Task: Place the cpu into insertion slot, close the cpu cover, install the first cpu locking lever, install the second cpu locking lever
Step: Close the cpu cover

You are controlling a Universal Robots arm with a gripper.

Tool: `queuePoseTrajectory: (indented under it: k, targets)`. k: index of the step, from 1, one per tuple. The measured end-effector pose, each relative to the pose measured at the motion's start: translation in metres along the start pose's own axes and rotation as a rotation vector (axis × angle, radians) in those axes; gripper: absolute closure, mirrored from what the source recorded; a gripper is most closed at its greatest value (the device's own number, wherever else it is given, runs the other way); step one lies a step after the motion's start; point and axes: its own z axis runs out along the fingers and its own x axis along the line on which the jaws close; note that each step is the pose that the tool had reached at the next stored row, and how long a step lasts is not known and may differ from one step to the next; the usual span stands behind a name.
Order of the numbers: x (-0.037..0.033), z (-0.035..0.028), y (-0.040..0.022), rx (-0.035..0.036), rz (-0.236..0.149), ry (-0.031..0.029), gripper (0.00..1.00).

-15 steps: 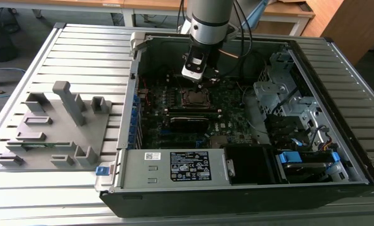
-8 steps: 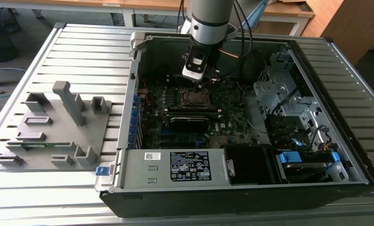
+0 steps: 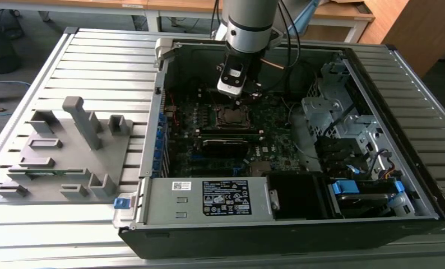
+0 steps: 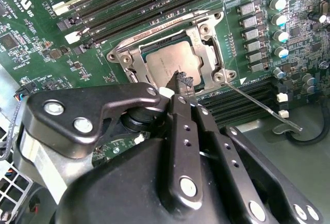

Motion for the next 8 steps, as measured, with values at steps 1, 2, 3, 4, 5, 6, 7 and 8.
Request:
queuePoseTrajectory:
  k: [1, 2, 3, 4, 5, 6, 7, 8]
  targets:
    - [0.0, 0.0, 0.0, 0.0, 0.0, 0.0, 0.89]
    - [0.0, 0.0, 0.0, 0.0, 0.0, 0.0, 0.89]
    - [0.0, 0.0, 0.0, 0.0, 0.0, 0.0, 0.89]
    - [0.0, 0.0, 0.0, 0.0, 0.0, 0.0, 0.89]
    - [0.0, 0.0, 0.0, 0.0, 0.0, 0.0, 0.89]
    - [0.0, 0.0, 0.0, 0.0001, 0.0, 0.0, 0.89]
    - [0.0, 0.0, 0.0, 0.0001, -0.002, 0.0001, 0.89]
    - [0.0, 0.0001, 0.0, 0.0002, -0.006, 0.0002, 0.89]
